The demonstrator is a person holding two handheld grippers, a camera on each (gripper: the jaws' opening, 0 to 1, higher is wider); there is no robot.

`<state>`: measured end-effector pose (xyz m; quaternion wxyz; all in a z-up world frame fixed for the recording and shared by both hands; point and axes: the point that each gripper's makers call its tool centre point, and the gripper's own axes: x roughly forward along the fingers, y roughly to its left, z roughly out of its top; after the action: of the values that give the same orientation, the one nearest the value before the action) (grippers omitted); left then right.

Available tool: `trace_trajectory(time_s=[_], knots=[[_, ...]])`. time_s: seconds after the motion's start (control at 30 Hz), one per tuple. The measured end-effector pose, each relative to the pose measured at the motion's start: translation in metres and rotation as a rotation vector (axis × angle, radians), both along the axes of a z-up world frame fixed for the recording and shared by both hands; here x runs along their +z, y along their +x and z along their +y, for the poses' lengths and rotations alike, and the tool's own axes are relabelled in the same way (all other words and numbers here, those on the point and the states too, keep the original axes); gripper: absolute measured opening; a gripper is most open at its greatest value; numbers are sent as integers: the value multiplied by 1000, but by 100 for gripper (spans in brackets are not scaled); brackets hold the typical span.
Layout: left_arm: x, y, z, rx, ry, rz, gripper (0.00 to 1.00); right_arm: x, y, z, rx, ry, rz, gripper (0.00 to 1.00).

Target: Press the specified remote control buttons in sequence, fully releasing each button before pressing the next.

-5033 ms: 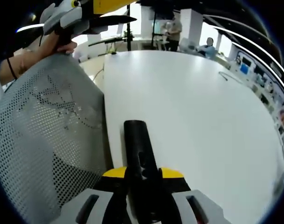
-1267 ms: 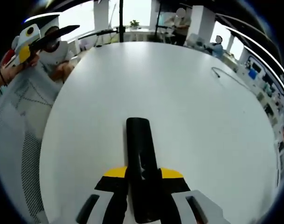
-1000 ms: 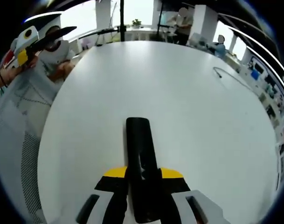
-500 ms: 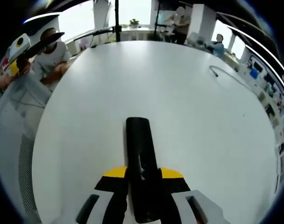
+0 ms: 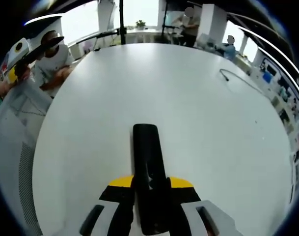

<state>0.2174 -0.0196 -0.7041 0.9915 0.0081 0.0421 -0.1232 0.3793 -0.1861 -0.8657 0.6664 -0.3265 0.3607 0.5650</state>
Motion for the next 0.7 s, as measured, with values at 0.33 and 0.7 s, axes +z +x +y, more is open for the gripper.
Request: trace_trajectory(time_s=[0.33,0.7], knots=[[-1,0,0,-1,-5,9,92,9,4,6,-70,56,0,31],[-1,0,-1,-6,-4,13,92,28,5,9,-203,187,-18,50]])
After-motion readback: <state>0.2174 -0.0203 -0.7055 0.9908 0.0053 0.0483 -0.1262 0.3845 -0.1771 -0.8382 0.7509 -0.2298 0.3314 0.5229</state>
